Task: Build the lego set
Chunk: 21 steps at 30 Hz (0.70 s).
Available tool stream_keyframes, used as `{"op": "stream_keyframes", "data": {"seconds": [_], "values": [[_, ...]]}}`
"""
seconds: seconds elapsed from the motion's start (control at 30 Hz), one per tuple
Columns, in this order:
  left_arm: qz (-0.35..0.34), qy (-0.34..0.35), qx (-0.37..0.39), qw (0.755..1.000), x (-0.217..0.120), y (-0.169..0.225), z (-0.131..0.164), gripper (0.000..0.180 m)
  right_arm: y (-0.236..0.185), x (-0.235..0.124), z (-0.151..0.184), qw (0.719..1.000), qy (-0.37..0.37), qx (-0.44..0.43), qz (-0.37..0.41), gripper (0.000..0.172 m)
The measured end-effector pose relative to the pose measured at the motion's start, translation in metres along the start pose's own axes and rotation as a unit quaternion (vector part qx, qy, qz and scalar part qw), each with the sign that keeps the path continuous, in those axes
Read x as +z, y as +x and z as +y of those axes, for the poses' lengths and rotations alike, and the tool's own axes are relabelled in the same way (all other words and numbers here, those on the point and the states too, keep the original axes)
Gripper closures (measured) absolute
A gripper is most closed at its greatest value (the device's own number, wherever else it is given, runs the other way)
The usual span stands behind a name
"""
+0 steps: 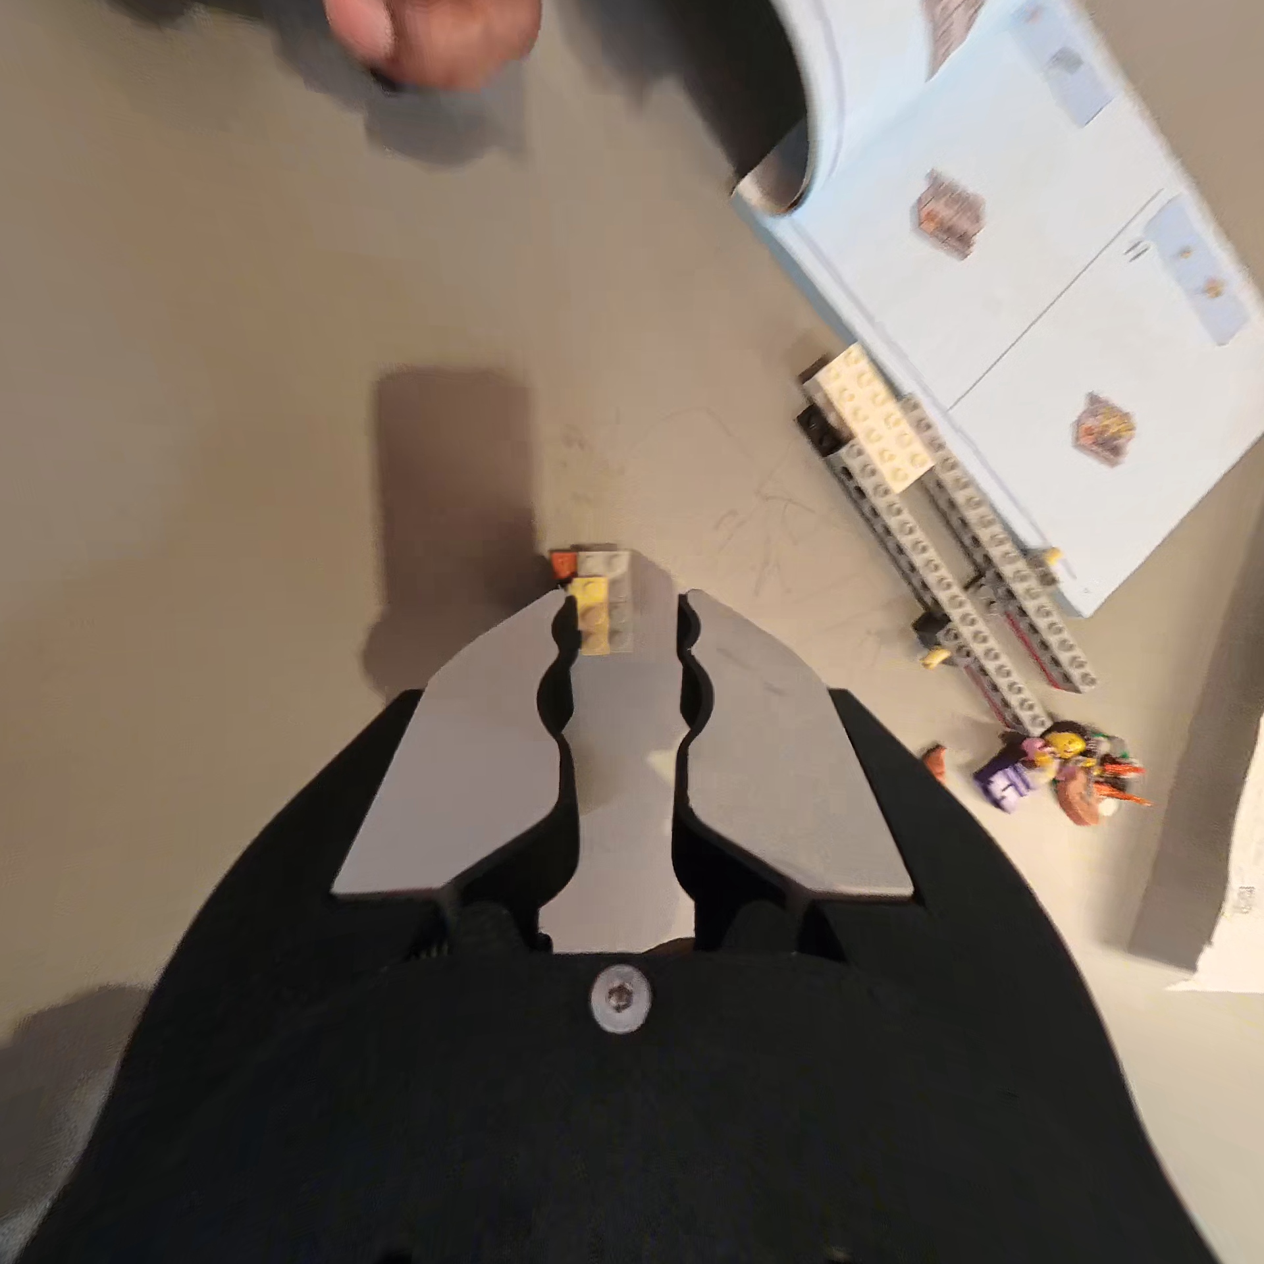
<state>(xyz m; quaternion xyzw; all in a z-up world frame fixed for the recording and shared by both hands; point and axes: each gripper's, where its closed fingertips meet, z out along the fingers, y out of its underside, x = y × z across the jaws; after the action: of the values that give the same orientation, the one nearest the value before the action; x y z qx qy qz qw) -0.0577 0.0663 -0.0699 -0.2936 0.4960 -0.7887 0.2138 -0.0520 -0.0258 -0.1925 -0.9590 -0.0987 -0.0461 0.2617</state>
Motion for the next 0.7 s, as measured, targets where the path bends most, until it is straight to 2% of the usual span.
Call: {"op": "stream_keyframes", "data": {"seconds": [0.1, 0.23, 0.33, 0.4, 0.43, 0.5, 0.57, 0.63, 0.7], "values": [[-0.013, -0.017, 0.032, 0.999, 0.006, 0.002, 0.004, 0.144, 0.029, -0.013, -0.018, 0.994, 0.096, -0.002, 0.049, 0.137], [-0.083, -0.032, 0.056, 0.995, 0.025, -0.016, 0.004, 0.139, 0.089, -0.029, -0.044, 0.967, 0.215, 0.042, 0.128, 0.131], [-0.13, -0.027, 0.056, 0.99, 0.049, -0.04, -0.002, 0.136, 0.136, -0.039, -0.054, 0.943, 0.271, 0.08, 0.174, 0.128], [-0.159, -0.046, 0.061, 0.984, 0.068, -0.059, 0.003, 0.135, 0.16, -0.04, -0.047, 0.932, 0.284, 0.108, 0.196, 0.127], [-0.17, -0.08, 0.057, 0.981, 0.078, -0.068, 0.015, 0.134, 0.165, -0.04, -0.04, 0.929, 0.288, 0.12, 0.199, 0.126], [-0.194, -0.197, 0.035, 0.96, 0.088, -0.08, 0.055, 0.125, 0.165, -0.043, -0.025, 0.921, 0.302, 0.146, 0.198, 0.125], [-0.213, -0.327, 0.04, 0.92, 0.083, -0.077, 0.095, 0.118, 0.155, -0.049, -0.011, 0.912, 0.324, 0.164, 0.193, 0.127], [-0.231, -0.383, 0.07, 0.892, 0.077, -0.067, 0.112, 0.114, 0.143, -0.055, -0.001, 0.907, 0.337, 0.165, 0.19, 0.129], [-0.232, -0.396, 0.062, 0.886, 0.076, -0.055, 0.121, 0.116, 0.137, -0.058, 0.009, 0.905, 0.342, 0.166, 0.189, 0.13]]}}
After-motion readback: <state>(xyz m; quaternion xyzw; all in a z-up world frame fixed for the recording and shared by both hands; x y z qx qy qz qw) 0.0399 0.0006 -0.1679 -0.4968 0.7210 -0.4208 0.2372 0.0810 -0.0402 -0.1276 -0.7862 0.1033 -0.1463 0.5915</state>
